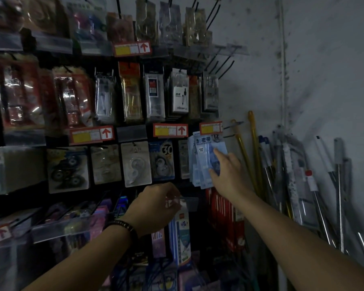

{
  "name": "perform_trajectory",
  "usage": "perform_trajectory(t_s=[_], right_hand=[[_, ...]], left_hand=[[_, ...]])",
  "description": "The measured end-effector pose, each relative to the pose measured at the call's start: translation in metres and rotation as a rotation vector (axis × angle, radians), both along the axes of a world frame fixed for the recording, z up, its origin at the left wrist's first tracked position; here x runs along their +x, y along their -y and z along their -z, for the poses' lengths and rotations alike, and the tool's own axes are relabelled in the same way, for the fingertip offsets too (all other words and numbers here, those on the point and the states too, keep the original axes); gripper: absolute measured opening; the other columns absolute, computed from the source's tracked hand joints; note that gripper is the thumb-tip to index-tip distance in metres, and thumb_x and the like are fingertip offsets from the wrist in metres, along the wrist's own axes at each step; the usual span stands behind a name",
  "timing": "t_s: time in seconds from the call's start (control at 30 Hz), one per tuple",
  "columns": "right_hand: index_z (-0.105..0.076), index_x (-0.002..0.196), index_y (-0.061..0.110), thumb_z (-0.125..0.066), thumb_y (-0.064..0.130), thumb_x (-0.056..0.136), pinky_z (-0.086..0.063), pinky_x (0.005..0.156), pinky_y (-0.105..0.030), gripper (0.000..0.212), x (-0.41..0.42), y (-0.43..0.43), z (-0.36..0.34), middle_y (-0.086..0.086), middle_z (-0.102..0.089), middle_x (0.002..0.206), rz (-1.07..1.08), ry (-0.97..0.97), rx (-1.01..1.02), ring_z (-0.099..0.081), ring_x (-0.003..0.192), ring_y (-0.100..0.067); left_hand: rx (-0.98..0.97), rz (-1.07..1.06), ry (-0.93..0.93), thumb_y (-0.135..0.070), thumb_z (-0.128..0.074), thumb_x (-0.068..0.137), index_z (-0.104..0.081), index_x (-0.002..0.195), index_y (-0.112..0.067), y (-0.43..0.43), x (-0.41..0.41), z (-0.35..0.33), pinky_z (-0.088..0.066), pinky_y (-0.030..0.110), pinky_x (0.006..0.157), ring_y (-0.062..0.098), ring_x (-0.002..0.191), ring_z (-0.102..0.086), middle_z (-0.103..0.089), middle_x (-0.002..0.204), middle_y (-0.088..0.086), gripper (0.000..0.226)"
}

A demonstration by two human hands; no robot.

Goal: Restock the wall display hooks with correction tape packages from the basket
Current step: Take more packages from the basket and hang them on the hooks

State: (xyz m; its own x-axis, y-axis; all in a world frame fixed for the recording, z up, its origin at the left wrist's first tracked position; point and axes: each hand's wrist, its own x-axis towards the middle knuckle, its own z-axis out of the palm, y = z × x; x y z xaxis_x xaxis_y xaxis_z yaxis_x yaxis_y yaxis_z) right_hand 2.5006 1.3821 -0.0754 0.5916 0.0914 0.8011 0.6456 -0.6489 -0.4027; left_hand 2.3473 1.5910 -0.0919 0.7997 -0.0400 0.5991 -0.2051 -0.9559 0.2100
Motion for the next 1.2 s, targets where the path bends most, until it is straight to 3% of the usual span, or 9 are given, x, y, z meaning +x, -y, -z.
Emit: perform_trajectory(t_s=[0.37,0.6,0.73,0.83,0.97,1.07,1.2], right_hand=[[-0.031,0.163,0.028,-0.062,0.047,0.099,-0.057,0.088,-0.041,0.073,-0.007,0.003,0.002,-0.005,-0.045,0.133,0.016,0.007,-0.001,-0.052,0.118,-0.021],[-0.037,0.159,0.029,-0.068,0.039,0.098,-0.059,0.091,-0.045,0.07,-0.002,0.001,-0.003,-0.009,-0.045,0.139,0.028,-0.047,-0.06,-0.055,0.12,-0.025],[-0.038,0.147,0.033,-0.073,0.039,0.093,-0.061,0.082,-0.046,0.065,0.006,-0.008,-0.001,-0.009,-0.053,0.126,0.104,-0.028,-0.123,-0.061,0.106,-0.026],[-0.03,0.149,0.031,-0.081,0.031,0.087,-0.061,0.082,-0.047,0.08,0.008,-0.016,0.003,-0.014,-0.052,0.13,0.135,-0.099,-0.156,-0.062,0.106,-0.03],[-0.018,0.155,0.029,-0.078,0.029,0.088,-0.059,0.088,-0.052,0.09,-0.01,-0.025,0.026,-0.018,-0.043,0.139,0.144,-0.153,-0.127,-0.059,0.113,-0.036],[-0.029,0.148,0.025,-0.075,0.03,0.088,-0.054,0.095,-0.055,0.076,-0.052,-0.033,0.067,-0.014,-0.037,0.143,0.088,-0.082,-0.022,-0.051,0.124,-0.04],[-0.054,0.127,0.027,-0.074,0.029,0.089,-0.056,0.079,-0.043,0.042,-0.12,-0.04,0.127,-0.001,-0.051,0.127,-0.022,-0.009,0.0,-0.059,0.107,-0.025]], left_hand=[[0.048,0.005,-0.014,-0.044,-0.065,0.095,-0.066,0.113,-0.038,0.004,-0.004,0.003,-0.059,0.036,0.091,0.006,0.106,-0.065,-0.068,0.115,-0.018,0.019],[0.049,0.003,-0.038,-0.041,-0.066,0.096,-0.067,0.111,-0.035,0.004,-0.007,0.004,-0.06,0.039,0.09,0.008,0.102,-0.064,-0.067,0.114,-0.015,0.017],[0.069,-0.001,-0.069,-0.041,-0.066,0.098,-0.067,0.117,-0.032,0.003,-0.013,0.006,-0.059,0.036,0.09,0.009,0.104,-0.064,-0.066,0.119,-0.014,0.021],[0.072,0.0,-0.081,-0.042,-0.066,0.098,-0.068,0.118,-0.034,-0.001,-0.024,0.013,-0.057,0.03,0.087,0.007,0.101,-0.064,-0.066,0.121,-0.014,0.022],[0.05,-0.042,-0.157,-0.043,-0.067,0.096,-0.07,0.114,-0.033,-0.014,-0.048,0.038,-0.056,0.028,0.085,0.005,0.094,-0.063,-0.065,0.113,-0.017,0.021],[0.003,-0.073,-0.236,-0.055,-0.06,0.086,-0.069,0.105,-0.032,-0.026,-0.078,0.074,-0.059,0.037,0.084,0.009,0.096,-0.068,-0.069,0.106,-0.016,0.032],[-0.001,-0.129,-0.356,-0.06,-0.052,0.084,-0.065,0.11,-0.038,-0.046,-0.116,0.142,-0.058,0.032,0.085,0.01,0.102,-0.07,-0.072,0.109,-0.015,0.037]])
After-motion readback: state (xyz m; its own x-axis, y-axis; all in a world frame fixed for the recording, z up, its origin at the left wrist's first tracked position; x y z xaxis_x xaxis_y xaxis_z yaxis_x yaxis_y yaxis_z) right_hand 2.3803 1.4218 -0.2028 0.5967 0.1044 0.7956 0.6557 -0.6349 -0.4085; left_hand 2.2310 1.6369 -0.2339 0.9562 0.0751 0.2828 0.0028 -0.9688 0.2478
